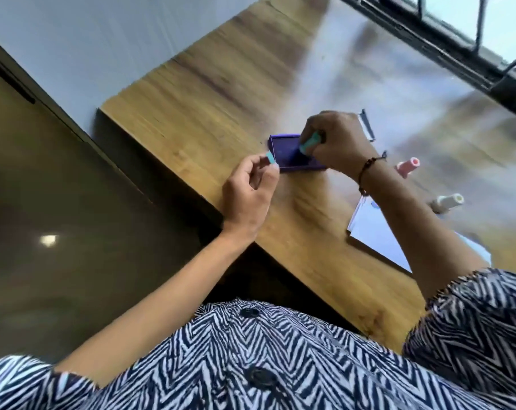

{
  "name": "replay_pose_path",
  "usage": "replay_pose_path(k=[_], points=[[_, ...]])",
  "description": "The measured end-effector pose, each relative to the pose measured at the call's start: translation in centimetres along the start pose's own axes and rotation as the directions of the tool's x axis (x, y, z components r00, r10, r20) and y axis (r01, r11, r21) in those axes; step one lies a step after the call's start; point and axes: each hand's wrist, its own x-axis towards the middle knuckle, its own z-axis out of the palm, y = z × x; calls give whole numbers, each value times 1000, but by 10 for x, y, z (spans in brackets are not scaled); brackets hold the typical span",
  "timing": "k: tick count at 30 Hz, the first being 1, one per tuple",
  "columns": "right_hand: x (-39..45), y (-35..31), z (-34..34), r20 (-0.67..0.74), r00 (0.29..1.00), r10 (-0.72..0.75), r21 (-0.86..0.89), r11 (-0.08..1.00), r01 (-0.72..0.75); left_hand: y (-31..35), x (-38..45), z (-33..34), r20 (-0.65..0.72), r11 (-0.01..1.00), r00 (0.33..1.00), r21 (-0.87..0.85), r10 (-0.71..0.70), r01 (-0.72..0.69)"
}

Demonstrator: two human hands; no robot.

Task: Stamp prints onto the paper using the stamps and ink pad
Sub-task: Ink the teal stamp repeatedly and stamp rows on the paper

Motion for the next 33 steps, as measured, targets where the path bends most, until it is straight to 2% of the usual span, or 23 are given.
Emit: replay_pose_path(k=[3,7,12,14,16,18,22,29,31,33], points=[[-1,2,-8,-79,997,-15,40,999,18,1,1,1,14,999,1000,36,16,-17],[-11,-8,3,-24,994,-110,19,994,110,0,1,1,8,998,1000,67,20,-20],[-1,-12,6,-154,963,-223,-1,974,226,-2,0,-2,36,997,999,60,36,-38],[0,-15,13,-111,949,-295,-25,956,294,-1,1,-2,41,998,999,53,36,-38],[-1,-16,20,-1,932,-363,-42,931,363,-1,-1,-2,36,996,998,69,48,-50],[1,-12,21,54,932,-359,-36,932,361,-2,-4,-3,40,996,998,74,50,-53],[3,0,15,-18,954,-298,11,954,298,1,-5,0,42,998,998,52,45,-47],[17,-7,2,225,919,-323,-20,942,336,0,0,-2,16,995,999,91,39,-41],[15,-7,-4,196,926,-324,19,945,327,1,0,-1,23,995,999,95,36,-38],[14,-8,-2,133,961,-243,-5,969,246,3,0,-1,32,995,999,96,24,-27]])
